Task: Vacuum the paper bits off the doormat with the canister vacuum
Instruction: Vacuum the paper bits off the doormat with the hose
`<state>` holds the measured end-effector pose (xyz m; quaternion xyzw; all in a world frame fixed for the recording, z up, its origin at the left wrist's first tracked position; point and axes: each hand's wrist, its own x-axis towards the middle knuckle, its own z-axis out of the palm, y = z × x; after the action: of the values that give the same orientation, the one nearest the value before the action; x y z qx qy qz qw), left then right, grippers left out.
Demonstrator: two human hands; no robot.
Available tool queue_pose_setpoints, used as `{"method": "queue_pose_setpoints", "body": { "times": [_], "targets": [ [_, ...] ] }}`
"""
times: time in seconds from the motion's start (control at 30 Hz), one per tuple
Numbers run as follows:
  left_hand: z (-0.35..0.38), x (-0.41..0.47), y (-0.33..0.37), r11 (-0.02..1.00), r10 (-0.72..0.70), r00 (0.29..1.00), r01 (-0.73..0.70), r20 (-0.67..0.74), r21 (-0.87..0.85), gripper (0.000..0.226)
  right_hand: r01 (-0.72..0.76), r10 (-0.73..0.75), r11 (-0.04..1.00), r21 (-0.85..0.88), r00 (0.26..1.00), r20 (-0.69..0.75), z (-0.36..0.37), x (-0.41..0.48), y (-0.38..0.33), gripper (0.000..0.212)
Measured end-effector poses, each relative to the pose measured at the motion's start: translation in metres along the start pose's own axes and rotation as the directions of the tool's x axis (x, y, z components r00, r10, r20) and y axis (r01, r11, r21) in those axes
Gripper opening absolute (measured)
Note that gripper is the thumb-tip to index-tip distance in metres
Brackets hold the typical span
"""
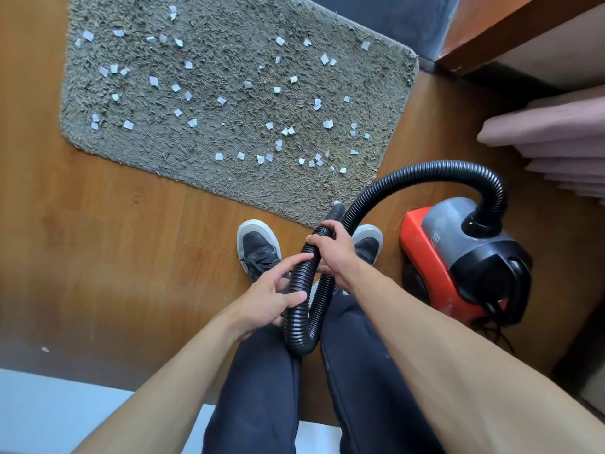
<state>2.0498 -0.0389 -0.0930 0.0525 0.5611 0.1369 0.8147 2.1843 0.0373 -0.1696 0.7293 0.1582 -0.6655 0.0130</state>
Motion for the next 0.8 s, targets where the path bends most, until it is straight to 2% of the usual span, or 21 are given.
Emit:
{"method": "queue_pose_setpoints", "body": {
  "times": [0.33,0.57,0.8],
  "targets": [
    [-0.005,-0.002,-0.004,0.999,0.021,1.0,-0.021,-0.011,-0.038,0.064,0.051,-0.051,0.998,-0.032,0.999,0.02,0.009,0.002,-0.004,0.04],
    [-0.002,0.0,0.002,1.0,0.018,1.0,-0.018,0.009,0.011,0.062,0.042,-0.043,0.999,-0.015,0.998,-0.038,0.007,-0.001,-0.004,0.038],
    [-0.002,-0.002,0.005,0.999,0.048,0.999,-0.048,0.004,0.015,0.062,0.073,-0.073,0.997,-0.011,0.997,-0.003,0.006,-0.005,-0.012,0.041]
  ]
}}
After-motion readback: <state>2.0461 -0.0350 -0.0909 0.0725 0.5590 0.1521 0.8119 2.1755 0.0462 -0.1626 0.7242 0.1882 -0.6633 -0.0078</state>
